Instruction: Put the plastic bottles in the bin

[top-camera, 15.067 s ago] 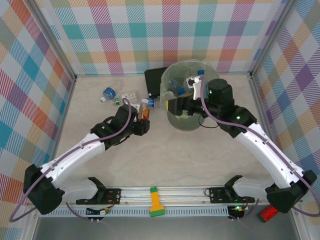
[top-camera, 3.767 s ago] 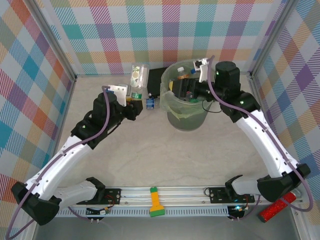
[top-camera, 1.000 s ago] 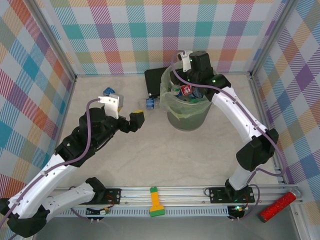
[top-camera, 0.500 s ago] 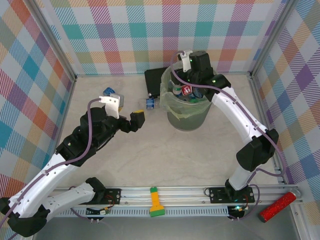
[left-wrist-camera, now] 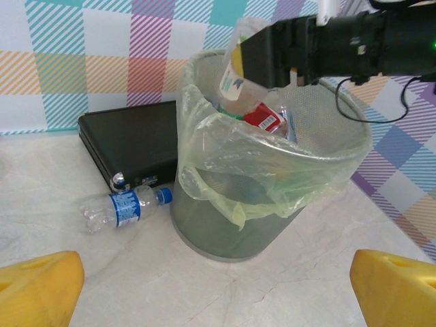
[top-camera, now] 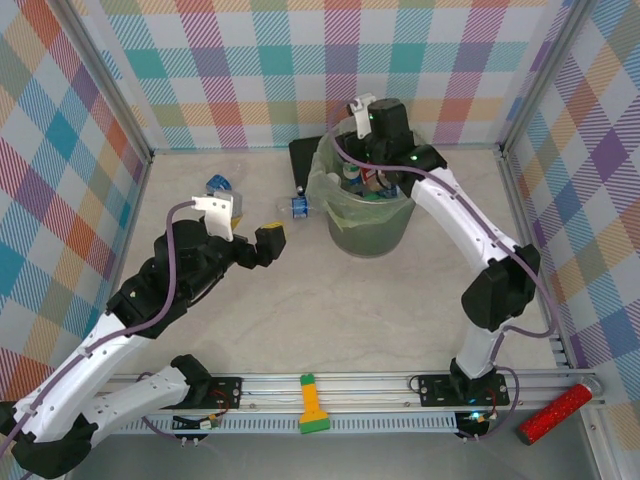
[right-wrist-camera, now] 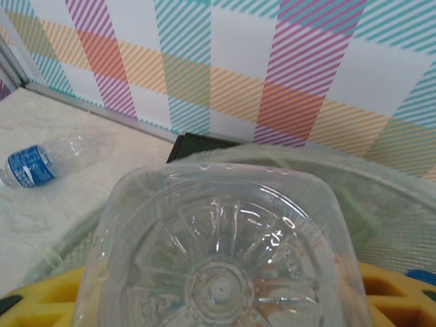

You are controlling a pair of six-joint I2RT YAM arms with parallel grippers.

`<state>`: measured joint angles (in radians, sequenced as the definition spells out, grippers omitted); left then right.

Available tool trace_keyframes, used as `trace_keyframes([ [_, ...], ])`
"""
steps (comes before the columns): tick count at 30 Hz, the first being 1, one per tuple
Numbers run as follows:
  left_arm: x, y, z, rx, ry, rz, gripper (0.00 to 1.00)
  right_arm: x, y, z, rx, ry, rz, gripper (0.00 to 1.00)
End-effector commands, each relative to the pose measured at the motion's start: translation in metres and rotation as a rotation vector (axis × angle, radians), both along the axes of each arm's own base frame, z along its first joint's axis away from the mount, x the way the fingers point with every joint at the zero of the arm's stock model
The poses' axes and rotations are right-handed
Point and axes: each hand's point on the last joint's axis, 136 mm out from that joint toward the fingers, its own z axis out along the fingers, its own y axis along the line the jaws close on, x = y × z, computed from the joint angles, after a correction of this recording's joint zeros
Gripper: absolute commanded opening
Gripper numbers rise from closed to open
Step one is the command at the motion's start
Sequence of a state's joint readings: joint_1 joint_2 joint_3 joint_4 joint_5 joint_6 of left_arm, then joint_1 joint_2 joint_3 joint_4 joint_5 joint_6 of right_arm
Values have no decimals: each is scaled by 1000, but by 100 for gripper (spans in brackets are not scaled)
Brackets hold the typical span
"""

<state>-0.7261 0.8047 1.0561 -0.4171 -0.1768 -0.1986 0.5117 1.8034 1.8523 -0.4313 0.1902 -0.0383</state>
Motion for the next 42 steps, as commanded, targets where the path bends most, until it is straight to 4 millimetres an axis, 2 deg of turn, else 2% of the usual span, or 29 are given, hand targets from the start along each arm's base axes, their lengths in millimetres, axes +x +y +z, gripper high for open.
trace_keyframes([
  [1,-3,3,0,-10,-2,9,100,2,6,6,36,-19,15,57],
  [9,0,0,-6,-1,13,8,100,-17,7,13,72,20,50,57],
  [17,-2,1,-10,-11,20,6,100,-16,5,-37,33,169,30,59],
  [26,-4,4,-12,-8,21,10,100,-16,0,-49,71,256,9,59],
  [30,-4,4,-12,-12,22,9,100,-20,3,-31,118,247,34,60],
  [37,-5,5,-8,-15,13,13,100,-38,3,35,189,158,89,60],
  [42,-5,4,-9,-17,13,10,100,-55,2,53,214,148,125,60],
])
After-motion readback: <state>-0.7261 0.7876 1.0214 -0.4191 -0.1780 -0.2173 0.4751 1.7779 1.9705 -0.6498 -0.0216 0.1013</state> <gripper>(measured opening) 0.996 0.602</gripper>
